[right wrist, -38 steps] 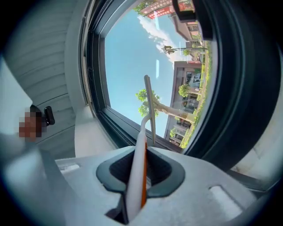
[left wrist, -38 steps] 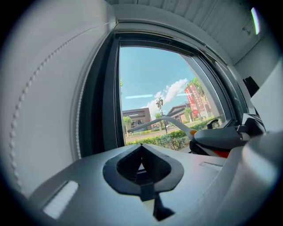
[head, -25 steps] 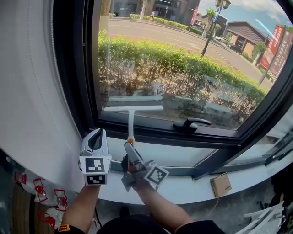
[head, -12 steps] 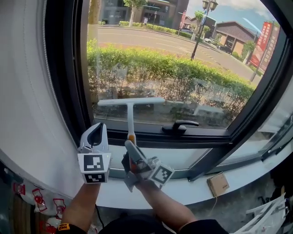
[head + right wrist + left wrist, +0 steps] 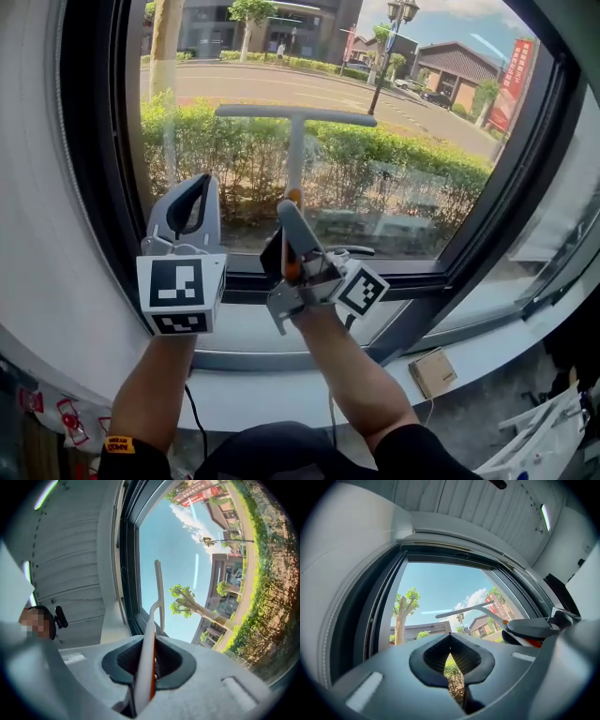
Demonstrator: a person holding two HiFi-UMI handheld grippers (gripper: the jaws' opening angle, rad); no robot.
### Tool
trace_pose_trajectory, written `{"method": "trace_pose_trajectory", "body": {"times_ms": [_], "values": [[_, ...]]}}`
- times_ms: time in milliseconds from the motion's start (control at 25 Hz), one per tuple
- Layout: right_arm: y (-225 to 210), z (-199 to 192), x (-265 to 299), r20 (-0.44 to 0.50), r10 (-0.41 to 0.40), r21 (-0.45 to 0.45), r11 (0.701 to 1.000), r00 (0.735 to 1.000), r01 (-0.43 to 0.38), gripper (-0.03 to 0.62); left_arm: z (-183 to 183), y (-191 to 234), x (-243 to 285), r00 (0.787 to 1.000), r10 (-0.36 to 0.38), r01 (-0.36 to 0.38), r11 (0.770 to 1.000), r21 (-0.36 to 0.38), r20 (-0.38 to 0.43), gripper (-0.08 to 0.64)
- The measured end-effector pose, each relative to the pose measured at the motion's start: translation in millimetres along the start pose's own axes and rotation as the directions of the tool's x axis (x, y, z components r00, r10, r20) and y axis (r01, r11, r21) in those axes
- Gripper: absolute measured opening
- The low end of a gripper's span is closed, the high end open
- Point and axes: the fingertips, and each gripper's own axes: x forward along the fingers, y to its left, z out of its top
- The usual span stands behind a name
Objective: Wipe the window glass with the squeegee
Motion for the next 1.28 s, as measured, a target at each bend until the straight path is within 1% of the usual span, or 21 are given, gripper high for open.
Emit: {"method": "trace_pose_trajectory", "body": {"times_ms": [80,200,320,440,600,800,920,1080,1280], "values": [[-3,10,3,0.001,0.006,0.013,1.0,1.0,-0.006,0.041,11,-3,7,1.0,0.003,-0.003,1.0,0.007,0.021,0.017],[-10,14,1,0.001,0.009,0.038,0.999,1.0,-0.009,0.041,16,-4,14,1.0,0.009,-0.009,1.0,0.016,0.03,0.017],[-11,8,-4,-0.011,0.019,0.057,0.998,1.0,-0.018,0.041,11,-5,13,1.0,0.015,-0.015,1.0,0.015,0.014,0.017],[-12,-4,-16,-0.027,0.018,0.079,0.997,0.999,-0.016,0.041,-3,-8,8,1.0,0.018,-0.018,1.0,0.007,-0.014,0.017],[-28,-31,-43,-0.054,-0.013,0.115,0.993,0.998,0.019,0.041,-41,-9,0,0.996,0.017,-0.018,1.0,-0.011,-0.082,0.017],[-47,-54,-93,-0.11,-0.086,0.141,0.985,0.99,0.101,0.041,-93,-29,-16,0.981,0.015,-0.025,0.999,-0.049,-0.191,0.017],[-60,-70,-115,-0.136,-0.127,0.161,0.976,0.982,0.149,0.041,-126,-38,-26,0.968,0.008,-0.028,0.997,-0.077,-0.251,0.017],[-76,-92,-147,-0.171,-0.188,0.189,0.957,0.967,0.219,0.043,-166,-48,-40,0.945,0.005,-0.035,0.996,-0.087,-0.326,0.017],[-86,-103,-175,-0.204,-0.23,0.21,0.939,0.952,0.272,0.044,-198,-70,-52,0.919,-0.012,-0.03,0.994,-0.1,-0.394,0.017]]}}
